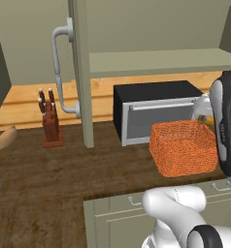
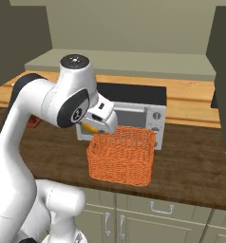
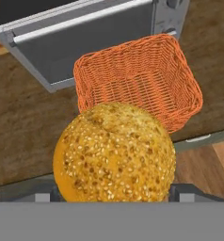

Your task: Open the cabinet, pick up the bread from the cabinet and place it in the basket. Then move the basket to the dining counter.

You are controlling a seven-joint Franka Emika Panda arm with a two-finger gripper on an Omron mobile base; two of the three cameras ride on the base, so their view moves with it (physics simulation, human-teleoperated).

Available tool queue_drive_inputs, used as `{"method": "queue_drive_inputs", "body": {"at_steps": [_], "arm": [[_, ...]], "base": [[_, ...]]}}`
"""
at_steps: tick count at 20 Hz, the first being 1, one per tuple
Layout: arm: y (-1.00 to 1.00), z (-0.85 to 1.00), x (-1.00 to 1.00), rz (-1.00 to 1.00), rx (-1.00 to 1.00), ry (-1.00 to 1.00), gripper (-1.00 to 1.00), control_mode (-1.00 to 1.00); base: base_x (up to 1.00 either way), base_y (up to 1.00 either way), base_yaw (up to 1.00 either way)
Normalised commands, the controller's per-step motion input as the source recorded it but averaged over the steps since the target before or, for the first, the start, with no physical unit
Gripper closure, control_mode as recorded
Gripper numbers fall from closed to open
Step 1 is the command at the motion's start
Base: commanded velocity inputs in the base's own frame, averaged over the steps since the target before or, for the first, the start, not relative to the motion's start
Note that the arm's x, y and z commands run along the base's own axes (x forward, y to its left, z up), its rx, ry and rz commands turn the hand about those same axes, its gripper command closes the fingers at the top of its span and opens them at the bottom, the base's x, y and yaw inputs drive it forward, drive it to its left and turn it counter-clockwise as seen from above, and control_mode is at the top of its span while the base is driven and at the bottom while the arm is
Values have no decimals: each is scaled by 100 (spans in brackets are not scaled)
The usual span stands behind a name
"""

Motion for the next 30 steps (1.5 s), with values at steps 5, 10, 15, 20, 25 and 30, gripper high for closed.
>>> {"method": "queue_drive_inputs", "body": {"at_steps": [5,10,15,20,25,30], "arm": [[-10,-82,14,8,0,2,100,-100],[-5,-53,29,8,0,0,100,-100],[0,-49,54,3,-2,0,100,-100],[0,-29,54,0,-4,4,100,-100],[-18,-54,41,0,-14,7,100,-100],[-20,-31,16,0,-6,11,100,-100]], "base": [[0,0,0],[0,0,0],[0,0,0],[0,0,0],[0,0,0],[0,0,0]]}}
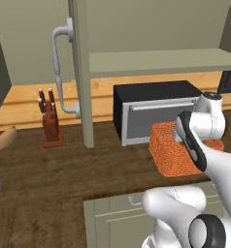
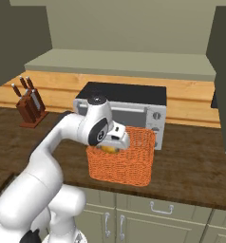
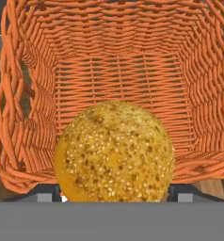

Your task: Open the cabinet, pick up the bread from the cabinet and place it in the basket. Then move the basket to the dining counter.

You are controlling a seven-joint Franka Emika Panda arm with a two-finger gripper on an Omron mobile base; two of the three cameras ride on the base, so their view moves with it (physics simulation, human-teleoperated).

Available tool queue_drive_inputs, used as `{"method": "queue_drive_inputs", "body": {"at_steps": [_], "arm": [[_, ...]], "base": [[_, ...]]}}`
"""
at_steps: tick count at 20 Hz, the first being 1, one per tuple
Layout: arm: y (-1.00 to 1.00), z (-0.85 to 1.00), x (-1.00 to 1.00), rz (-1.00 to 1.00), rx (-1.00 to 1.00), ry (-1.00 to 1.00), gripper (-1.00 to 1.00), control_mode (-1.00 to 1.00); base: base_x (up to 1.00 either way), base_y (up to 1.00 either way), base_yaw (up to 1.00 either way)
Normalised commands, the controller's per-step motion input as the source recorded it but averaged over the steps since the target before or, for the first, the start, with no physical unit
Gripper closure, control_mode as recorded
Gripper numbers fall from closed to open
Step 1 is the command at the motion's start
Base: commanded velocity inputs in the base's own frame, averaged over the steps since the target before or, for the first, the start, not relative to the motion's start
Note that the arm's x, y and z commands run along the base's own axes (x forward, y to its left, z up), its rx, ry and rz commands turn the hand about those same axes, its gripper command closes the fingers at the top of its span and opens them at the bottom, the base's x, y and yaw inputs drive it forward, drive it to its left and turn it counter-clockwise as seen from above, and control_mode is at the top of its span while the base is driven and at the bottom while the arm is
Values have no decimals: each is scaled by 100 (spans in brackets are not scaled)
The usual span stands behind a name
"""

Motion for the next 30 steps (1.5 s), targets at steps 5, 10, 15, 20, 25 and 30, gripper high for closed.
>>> {"method": "queue_drive_inputs", "body": {"at_steps": [5,10,15,20,25,30], "arm": [[-11,-12,1,-1,0,18,100,-100],[-4,-13,10,-5,3,20,100,-100],[-4,-13,3,-1,1,9,-100,-100],[-1,-3,0,0,0,1,-100,-100],[0,0,0,0,0,0,-100,-100],[0,0,0,0,0,0,-100,-100]], "base": [[0,0,0],[0,0,0],[0,0,0],[0,0,0],[0,0,0],[0,0,0]]}}
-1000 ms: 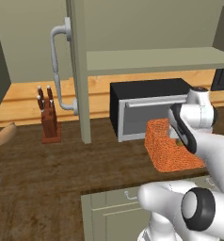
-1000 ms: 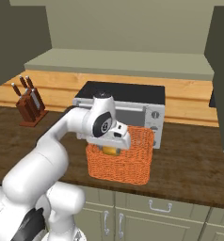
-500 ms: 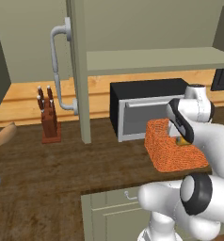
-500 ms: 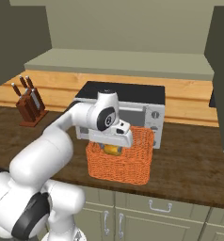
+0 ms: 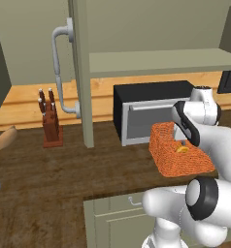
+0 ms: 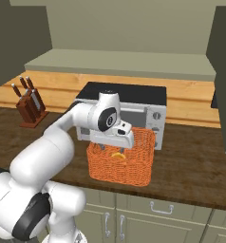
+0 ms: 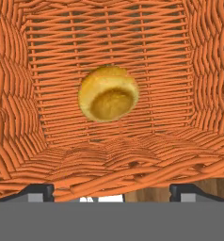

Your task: Open the cabinet, pick up the bread from the cabinet and place it in the basket. Then move the basket to the dining counter.

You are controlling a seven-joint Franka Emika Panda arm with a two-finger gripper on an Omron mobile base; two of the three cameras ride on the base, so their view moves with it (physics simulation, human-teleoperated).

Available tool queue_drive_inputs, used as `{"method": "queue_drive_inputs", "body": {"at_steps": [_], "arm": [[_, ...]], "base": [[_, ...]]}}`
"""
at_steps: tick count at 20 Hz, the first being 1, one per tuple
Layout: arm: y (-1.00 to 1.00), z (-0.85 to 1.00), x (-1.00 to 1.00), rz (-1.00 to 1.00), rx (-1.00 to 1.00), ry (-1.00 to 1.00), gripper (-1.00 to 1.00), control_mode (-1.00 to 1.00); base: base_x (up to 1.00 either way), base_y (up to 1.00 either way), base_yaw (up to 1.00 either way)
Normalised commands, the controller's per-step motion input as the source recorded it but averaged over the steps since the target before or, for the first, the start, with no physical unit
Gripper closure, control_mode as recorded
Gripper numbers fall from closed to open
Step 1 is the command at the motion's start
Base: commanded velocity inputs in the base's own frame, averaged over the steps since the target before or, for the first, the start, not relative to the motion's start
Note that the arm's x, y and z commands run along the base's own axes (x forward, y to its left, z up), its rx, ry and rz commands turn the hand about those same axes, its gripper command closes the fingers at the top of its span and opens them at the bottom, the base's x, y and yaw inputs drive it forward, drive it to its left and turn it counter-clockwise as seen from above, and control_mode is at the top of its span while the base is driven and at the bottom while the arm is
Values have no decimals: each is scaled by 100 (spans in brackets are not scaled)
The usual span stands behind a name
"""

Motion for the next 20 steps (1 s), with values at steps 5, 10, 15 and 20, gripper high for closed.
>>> {"method": "queue_drive_inputs", "body": {"at_steps": [5,10,15,20], "arm": [[0,1,-6,0,0,0,-100,-100],[-15,20,-56,-9,0,-5,-100,-100],[-25,20,-64,-17,0,-7,-100,-100],[-36,13,-17,-19,1,0,-100,-100]], "base": [[0,0,0],[0,0,0],[0,0,0],[0,0,0]]}}
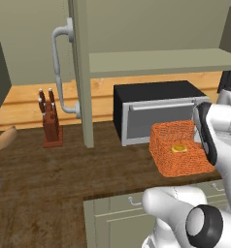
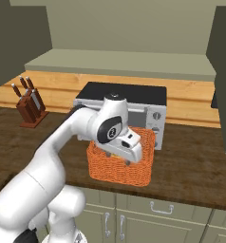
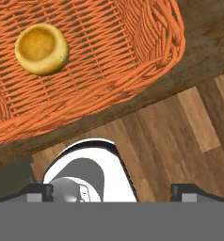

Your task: Open the cabinet, pick up the bread from the cabinet and place it in the basket. Then move the basket to the dining counter.

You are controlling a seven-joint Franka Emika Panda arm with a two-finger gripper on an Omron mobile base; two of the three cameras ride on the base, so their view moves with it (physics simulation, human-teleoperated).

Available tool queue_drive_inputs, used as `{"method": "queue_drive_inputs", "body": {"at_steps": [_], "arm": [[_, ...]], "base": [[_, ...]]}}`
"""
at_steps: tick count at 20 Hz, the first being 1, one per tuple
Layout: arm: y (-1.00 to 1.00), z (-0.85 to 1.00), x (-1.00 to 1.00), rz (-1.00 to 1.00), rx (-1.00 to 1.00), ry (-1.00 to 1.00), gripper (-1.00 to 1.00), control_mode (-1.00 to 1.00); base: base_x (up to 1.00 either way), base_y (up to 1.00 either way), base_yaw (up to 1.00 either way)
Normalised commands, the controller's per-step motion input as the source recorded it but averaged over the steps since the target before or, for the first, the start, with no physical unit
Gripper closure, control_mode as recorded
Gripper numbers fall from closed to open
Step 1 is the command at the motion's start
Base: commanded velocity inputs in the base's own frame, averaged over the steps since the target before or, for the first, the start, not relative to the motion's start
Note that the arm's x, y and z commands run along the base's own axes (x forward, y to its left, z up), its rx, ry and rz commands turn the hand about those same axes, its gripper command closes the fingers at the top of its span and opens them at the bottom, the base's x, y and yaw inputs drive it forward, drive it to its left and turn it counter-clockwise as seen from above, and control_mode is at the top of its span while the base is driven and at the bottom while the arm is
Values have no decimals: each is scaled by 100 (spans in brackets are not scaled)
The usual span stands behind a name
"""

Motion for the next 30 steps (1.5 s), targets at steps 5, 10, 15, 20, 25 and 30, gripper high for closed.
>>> {"method": "queue_drive_inputs", "body": {"at_steps": [5,10,15,20,25,30], "arm": [[-48,-2,23,-17,13,0,-100,-100],[-54,-5,50,-7,16,0,-100,-100],[-23,-9,19,-5,2,0,-100,-100],[-30,-27,33,-6,-3,0,-100,-100],[-9,-21,37,-2,0,-1,-100,-100],[-1,-36,15,0,-1,-3,-100,-100]], "base": [[0,0,0],[0,0,0],[0,0,0],[0,0,0],[0,0,0],[0,0,0]]}}
